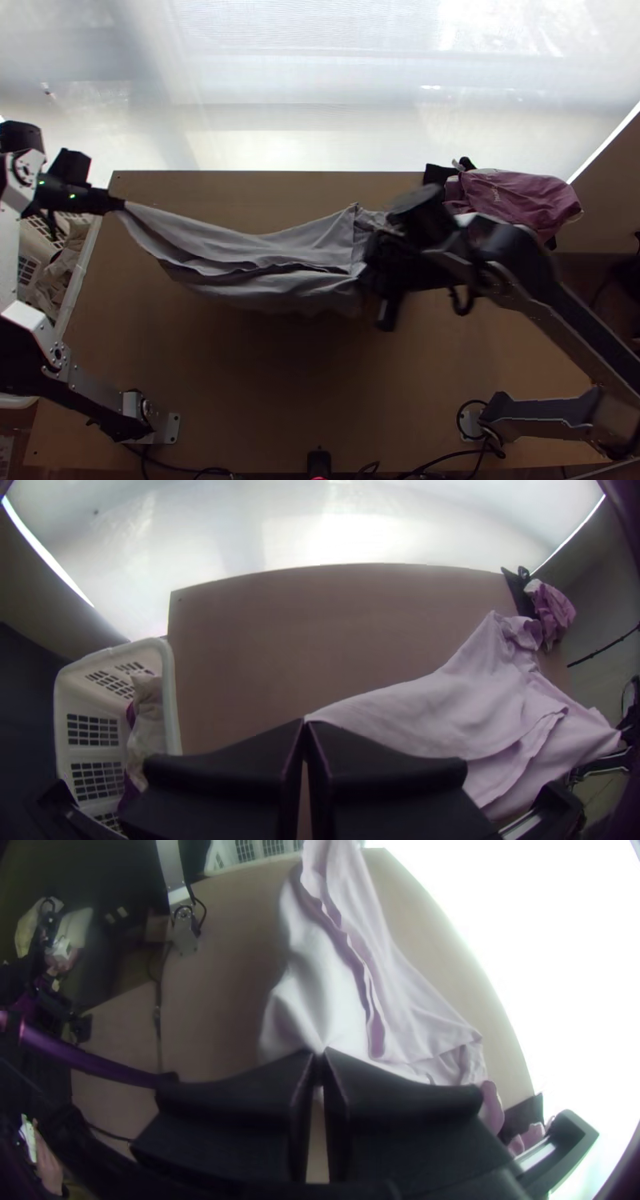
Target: Fold the t-shirt
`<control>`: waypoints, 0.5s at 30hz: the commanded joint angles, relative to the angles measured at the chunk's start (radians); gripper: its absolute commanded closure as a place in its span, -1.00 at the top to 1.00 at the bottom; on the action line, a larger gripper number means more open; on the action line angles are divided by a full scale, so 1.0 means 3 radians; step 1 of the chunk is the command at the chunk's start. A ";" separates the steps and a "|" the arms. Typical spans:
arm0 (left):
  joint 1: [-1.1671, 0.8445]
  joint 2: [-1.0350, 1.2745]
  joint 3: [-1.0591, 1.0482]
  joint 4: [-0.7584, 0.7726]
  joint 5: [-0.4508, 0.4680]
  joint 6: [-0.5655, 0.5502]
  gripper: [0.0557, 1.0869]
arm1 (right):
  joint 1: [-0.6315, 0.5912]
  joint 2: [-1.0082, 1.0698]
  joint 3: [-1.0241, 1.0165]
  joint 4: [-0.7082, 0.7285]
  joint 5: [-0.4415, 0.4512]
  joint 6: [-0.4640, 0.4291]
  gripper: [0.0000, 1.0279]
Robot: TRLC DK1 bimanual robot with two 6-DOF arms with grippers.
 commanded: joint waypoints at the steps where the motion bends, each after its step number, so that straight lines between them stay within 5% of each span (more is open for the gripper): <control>1: 0.0459 -0.0538 0.0002 -0.0728 -0.0117 0.0387 -0.81 | -0.0608 -0.0698 -0.0058 -0.0433 -0.0511 -0.0054 -0.95; 7: 0.0403 -0.0462 -0.0474 -0.0580 -0.0097 0.0422 -0.81 | -0.0736 -0.1020 -0.0728 -0.0341 -0.0562 -0.0059 -0.95; 15: -0.0175 0.0791 -0.0484 -0.0299 -0.0240 0.0105 -0.80 | -0.0634 -0.0677 -0.1219 0.0124 -0.0568 -0.0080 -0.95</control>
